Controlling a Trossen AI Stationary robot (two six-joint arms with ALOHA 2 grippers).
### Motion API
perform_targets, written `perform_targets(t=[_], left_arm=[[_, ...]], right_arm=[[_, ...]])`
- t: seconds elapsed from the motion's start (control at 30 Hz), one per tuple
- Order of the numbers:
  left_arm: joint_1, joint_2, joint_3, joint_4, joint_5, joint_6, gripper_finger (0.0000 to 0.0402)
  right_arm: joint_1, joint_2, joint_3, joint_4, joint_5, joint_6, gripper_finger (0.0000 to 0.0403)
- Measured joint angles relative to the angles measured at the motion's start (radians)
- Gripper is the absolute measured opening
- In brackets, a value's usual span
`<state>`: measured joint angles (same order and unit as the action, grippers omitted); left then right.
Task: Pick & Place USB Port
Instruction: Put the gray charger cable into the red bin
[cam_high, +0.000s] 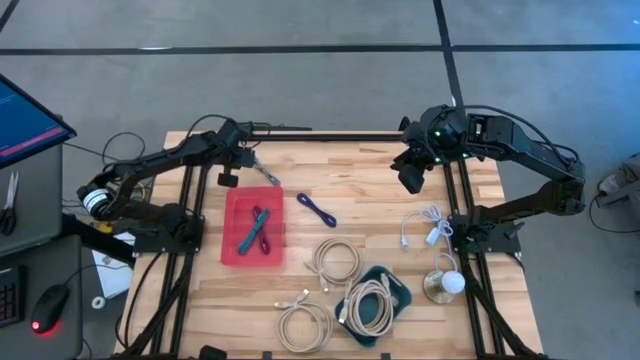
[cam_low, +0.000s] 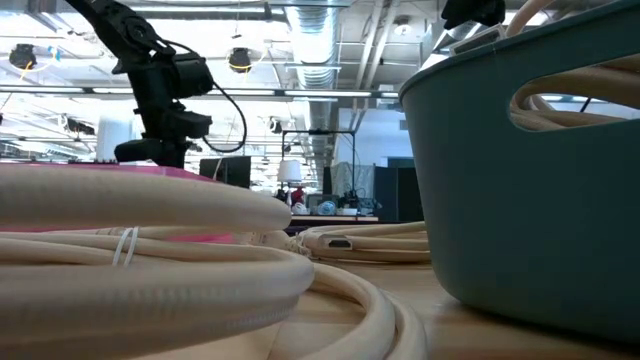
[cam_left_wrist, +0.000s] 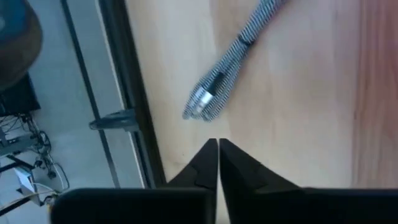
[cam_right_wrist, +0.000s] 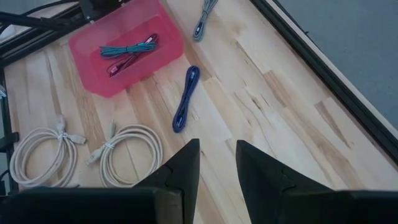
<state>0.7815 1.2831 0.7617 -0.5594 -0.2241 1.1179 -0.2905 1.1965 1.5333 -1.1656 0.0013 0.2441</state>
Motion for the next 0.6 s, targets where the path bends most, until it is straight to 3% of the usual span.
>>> perform_targets(t=[0.37,0.6], left_arm=[[-0.04,0.0,0.081,-0.147,0.097,0.009,0.0005],[-0.129,0.009,0.23,-0.149,0.163,0.032,0.0006]], right_arm=[[-0.036,0.0,0.0,0.0,0.001,-0.01,0.0098],[-0.071,0.0,0.0,0.0,0.002,-0.019,0.0098]])
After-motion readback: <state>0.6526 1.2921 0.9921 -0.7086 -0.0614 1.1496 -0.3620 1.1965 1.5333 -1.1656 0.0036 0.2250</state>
